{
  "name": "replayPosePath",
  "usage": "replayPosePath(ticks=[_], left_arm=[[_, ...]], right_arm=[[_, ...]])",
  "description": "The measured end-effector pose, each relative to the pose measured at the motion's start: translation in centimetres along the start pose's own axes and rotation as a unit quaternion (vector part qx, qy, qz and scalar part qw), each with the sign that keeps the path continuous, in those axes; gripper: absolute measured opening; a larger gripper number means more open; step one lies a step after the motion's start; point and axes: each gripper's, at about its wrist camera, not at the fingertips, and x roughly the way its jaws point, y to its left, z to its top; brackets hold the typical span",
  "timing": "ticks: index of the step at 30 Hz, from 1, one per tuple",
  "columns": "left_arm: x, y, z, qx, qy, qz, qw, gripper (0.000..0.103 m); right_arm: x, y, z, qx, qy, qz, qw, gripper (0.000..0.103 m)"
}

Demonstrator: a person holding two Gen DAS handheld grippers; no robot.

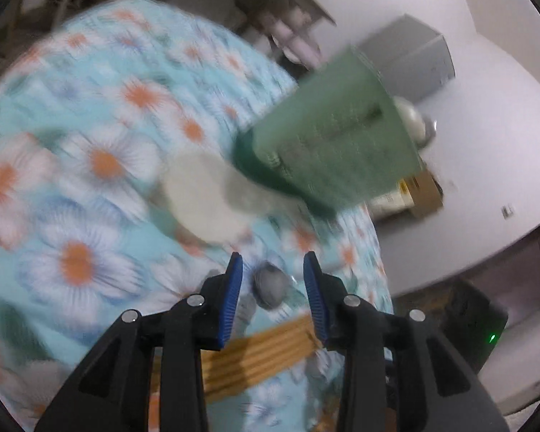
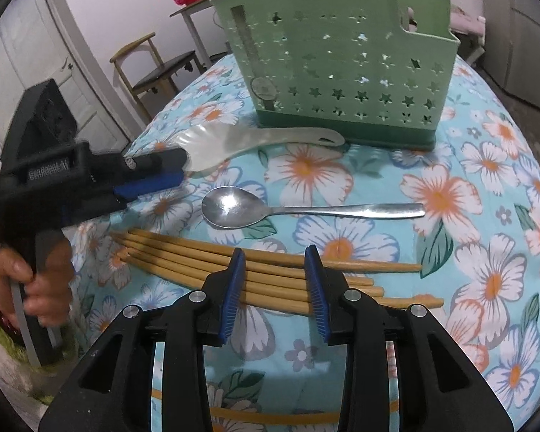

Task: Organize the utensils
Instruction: 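Close the left gripper on the metal spoon handle and lift it, then drop the metal spoon into the caddy with the left gripper while the right grasps the white rice paddle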

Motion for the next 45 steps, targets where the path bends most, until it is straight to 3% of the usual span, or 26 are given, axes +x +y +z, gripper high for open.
replayPosePath(ticks=[2,5,13,20,25,29,36,42,45], left_arm=[[1.6,0.0,-0.3,-0.008,0.03,0.009,0.9995,0.032],[2.4,-0.1,-0.4,-0.011,0.039,0.012,0.9991,0.032],[3.1,0.2,-1.2,-0.045,0.059,-0.027,0.9969,0.026],[4.1,0.4,-1.2,-0.052,0.049,-0.009,0.9974,0.008],[4.2,0.3,-1.2,-0.058,0.03,-0.004,0.9979,0.005],[1.9,-0.3,-1.1,-0.057,-0.001,-0.012,0.9983,0.001],[-6.7,-1.5,-0.2,-0.008,-0.115,0.029,0.9928,0.002],[-14.5,0.2,0.2,-0.005,-0.222,0.116,0.968,0.002],[-16.6,1.0,0.3,-0.008,-0.252,0.146,0.9566,0.002]], right_arm=[[-0.2,-0.2,-0.1,0.004,-0.002,-0.002,1.0,0.034],[-0.4,-0.4,-0.5,0.009,-0.005,-0.001,1.0,0.034],[-0.8,-0.8,-1.1,0.008,-0.01,0.009,1.0,0.034],[-1.0,-1.2,-1.4,0.013,-0.02,0.018,1.0,0.034],[-1.1,-1.2,-1.4,0.015,-0.022,0.021,0.999,0.034],[-2.1,-1.2,-1.6,0.011,-0.027,0.017,0.999,0.034],[-3.6,1.8,-0.1,-0.07,-0.063,0.022,0.995,0.034],[-0.8,6.7,2.8,-0.146,-0.069,0.021,0.987,0.034],[1.2,9.2,3.4,-0.186,-0.066,0.009,0.98,0.034]])
